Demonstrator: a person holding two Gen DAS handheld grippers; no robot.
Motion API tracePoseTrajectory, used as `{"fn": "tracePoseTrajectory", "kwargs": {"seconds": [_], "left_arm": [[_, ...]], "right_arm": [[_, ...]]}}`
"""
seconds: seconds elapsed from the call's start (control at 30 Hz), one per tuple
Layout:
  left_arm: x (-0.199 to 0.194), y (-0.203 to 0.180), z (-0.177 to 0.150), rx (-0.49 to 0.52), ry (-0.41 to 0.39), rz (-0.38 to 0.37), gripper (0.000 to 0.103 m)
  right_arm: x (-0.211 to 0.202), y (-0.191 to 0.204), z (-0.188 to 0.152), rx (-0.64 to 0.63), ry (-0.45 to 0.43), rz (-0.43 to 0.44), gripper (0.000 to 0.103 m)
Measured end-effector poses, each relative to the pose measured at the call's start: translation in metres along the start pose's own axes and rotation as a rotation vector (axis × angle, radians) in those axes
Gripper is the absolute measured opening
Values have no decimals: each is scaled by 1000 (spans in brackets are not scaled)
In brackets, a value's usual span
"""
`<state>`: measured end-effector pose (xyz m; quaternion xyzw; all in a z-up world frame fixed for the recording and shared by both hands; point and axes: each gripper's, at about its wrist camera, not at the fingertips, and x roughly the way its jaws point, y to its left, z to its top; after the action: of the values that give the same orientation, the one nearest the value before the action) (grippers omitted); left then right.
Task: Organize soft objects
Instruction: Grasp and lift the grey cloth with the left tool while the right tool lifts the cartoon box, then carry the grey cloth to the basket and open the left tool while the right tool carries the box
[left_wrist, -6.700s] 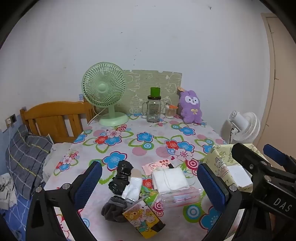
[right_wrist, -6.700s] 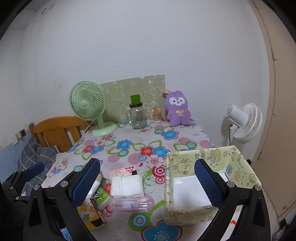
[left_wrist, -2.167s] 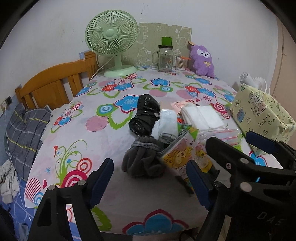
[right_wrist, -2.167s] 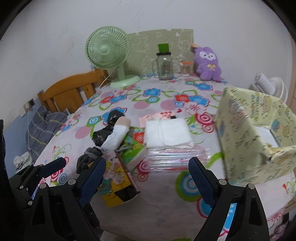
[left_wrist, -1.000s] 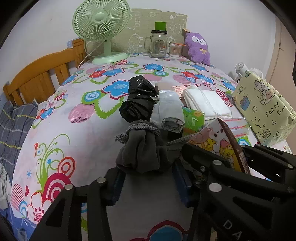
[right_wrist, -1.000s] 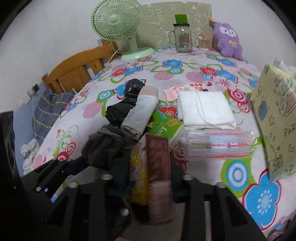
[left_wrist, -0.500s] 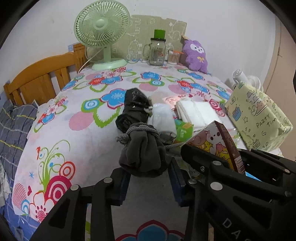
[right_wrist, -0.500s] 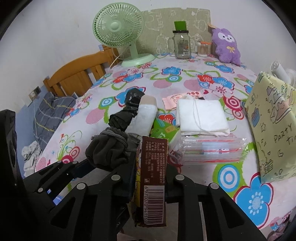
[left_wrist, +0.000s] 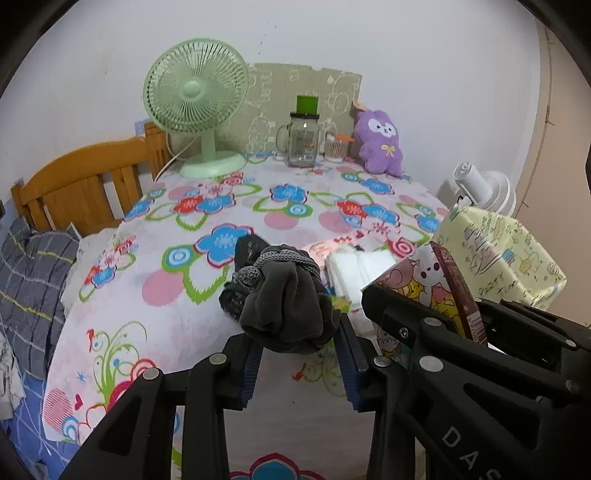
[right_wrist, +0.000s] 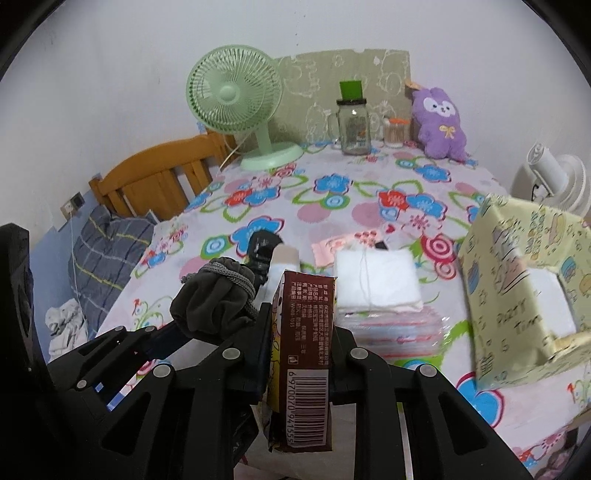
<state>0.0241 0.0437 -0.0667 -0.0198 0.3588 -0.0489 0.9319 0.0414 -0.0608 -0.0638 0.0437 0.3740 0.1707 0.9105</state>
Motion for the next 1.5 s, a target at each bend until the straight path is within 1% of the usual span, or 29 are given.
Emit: {"fn": "tracePoseTrajectory", "kwargs": {"seconds": [0.4, 0.77, 1.03, 1.5], "left_arm": [[-18, -15, 28, 12, -58, -1, 38], [-22, -32, 50, 27, -96, -8, 38], [-18, -45, 59, 13, -102, -9, 38], [-6, -87, 73, 46, -108, -6, 38]], "right_arm": [[-28, -6, 26, 0, -62, -4, 26], [-42, -21, 47, 6, -105, -17, 26], [-48, -38, 57, 6, -126, -22, 26], [-56, -80, 69, 25, -144, -42, 26]]}}
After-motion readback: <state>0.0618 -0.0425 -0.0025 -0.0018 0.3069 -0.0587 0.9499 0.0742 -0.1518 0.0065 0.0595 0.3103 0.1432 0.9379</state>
